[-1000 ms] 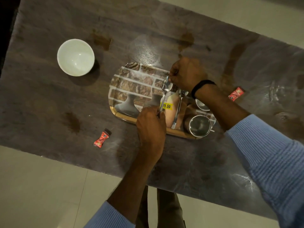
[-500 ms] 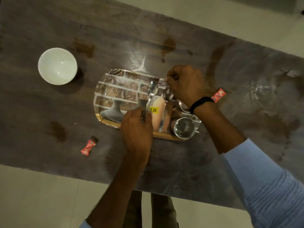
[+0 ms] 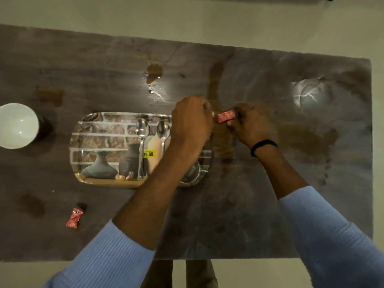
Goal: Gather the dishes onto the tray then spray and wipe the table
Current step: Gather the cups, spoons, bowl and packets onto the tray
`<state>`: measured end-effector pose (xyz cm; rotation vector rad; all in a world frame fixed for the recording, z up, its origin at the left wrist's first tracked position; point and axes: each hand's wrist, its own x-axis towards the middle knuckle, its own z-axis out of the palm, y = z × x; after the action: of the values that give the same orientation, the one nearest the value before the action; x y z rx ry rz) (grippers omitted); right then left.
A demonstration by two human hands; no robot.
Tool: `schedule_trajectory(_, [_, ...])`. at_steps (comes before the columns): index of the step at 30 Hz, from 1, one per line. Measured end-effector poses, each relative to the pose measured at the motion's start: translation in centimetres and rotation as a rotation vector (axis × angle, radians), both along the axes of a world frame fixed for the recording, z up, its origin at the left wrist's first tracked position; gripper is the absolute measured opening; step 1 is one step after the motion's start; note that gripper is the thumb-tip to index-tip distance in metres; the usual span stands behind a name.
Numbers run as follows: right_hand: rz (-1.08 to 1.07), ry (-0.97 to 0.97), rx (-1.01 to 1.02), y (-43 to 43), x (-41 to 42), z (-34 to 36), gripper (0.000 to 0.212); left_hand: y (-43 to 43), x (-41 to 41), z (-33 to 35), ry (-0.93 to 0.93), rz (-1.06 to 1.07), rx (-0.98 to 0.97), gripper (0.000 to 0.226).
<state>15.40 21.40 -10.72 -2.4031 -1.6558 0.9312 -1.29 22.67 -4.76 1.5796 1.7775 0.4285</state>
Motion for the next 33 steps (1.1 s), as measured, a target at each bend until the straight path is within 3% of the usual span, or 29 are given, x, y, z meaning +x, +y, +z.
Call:
schedule_trajectory(8, [-0.046,0.074,0.097,0.9,0.5,-1.6,0.018,0.7,3.6,-3.8,0.283,-0.242,-0.037,0.020])
schedule_trajectory(16, [-0.057,0.101,0.113,0.7,0.5,-1.7,0.020,2.5,5.6,-4.0,0.291,-0.158,-0.076,0.018])
schedule_trajectory(22, [-0.051,0.149,0.118,0.7,0.6,-1.6,0.021,4.0,4.9,-5.1,0.055,-0.082,-0.223,0.018])
schedule_trajectory(24, [-0.094,0.270,0.117,0.7,0.5,-0.8,0.027,4.1,4.0,-4.5,-0.038,-0.065,-0.231,0.012])
schedule_trajectory(28, [-0.167,0.488,0.147,0.4,-0.6,1.7,0.016,3.5,0.3,-2.1,-0.204,-0.017,-0.232,0.009])
schedule_trajectory(33, [-0.143,0.623,0.193,-0.2,-5.7,5.2,0.013,1.8,-6.0,1.8,-0.399,0.114,-0.255,0.011])
